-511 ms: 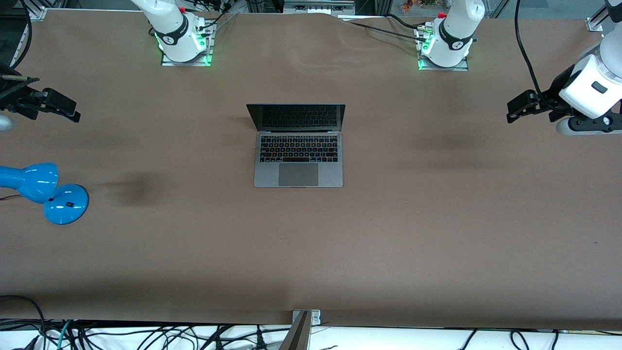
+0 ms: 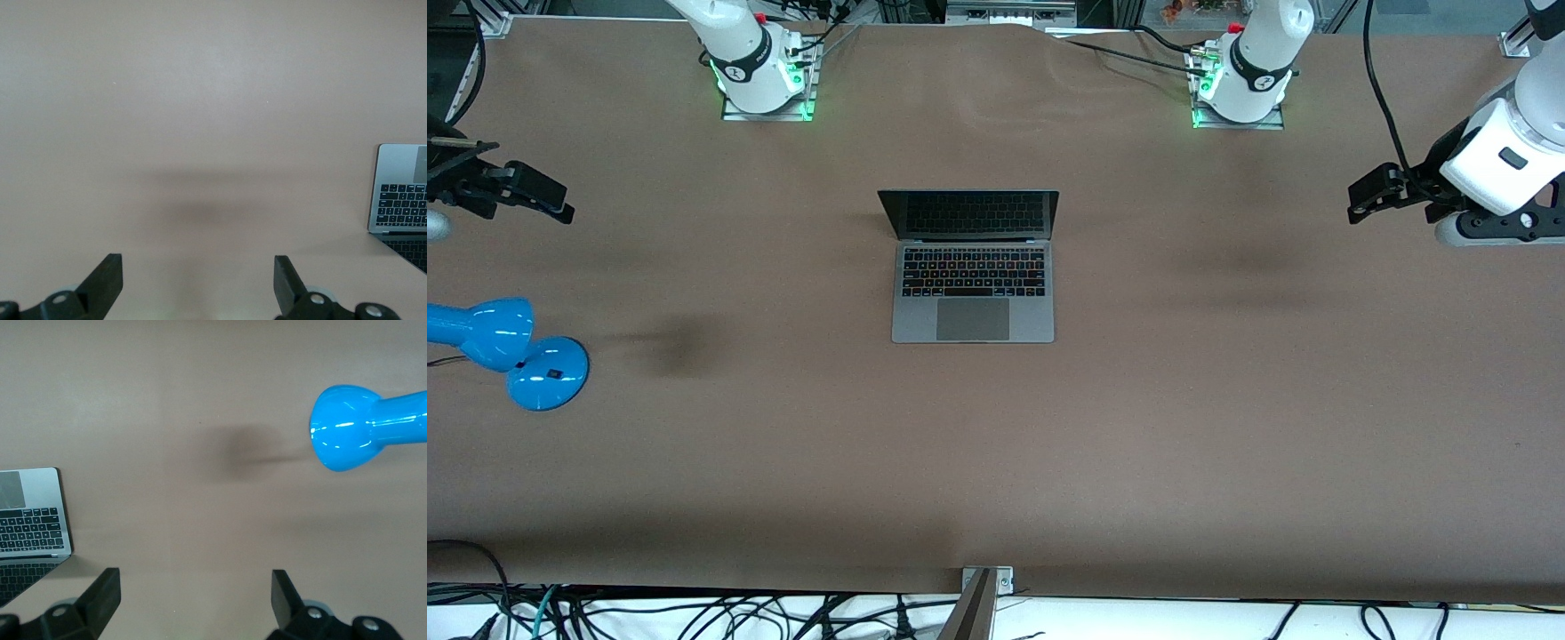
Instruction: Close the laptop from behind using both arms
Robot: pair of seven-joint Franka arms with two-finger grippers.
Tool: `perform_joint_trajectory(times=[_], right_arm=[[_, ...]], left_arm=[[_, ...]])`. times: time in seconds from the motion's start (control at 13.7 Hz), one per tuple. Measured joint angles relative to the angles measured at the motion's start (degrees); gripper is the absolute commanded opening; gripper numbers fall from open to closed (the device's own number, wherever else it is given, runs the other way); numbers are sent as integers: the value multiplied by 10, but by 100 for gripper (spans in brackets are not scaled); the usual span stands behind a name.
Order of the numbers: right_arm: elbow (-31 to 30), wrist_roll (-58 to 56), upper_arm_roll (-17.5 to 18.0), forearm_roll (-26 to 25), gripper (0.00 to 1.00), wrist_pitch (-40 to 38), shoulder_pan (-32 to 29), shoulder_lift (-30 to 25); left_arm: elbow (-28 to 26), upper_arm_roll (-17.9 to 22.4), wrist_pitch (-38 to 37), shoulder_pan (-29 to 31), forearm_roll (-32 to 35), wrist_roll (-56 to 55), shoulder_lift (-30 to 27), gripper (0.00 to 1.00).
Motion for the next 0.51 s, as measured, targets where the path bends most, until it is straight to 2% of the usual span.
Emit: perform_joint_trajectory(times=[0.51], right_arm=[[0, 0, 0, 0, 100, 0, 0, 0]], left_arm=[[1, -1, 3, 0, 0, 0, -5, 100]])
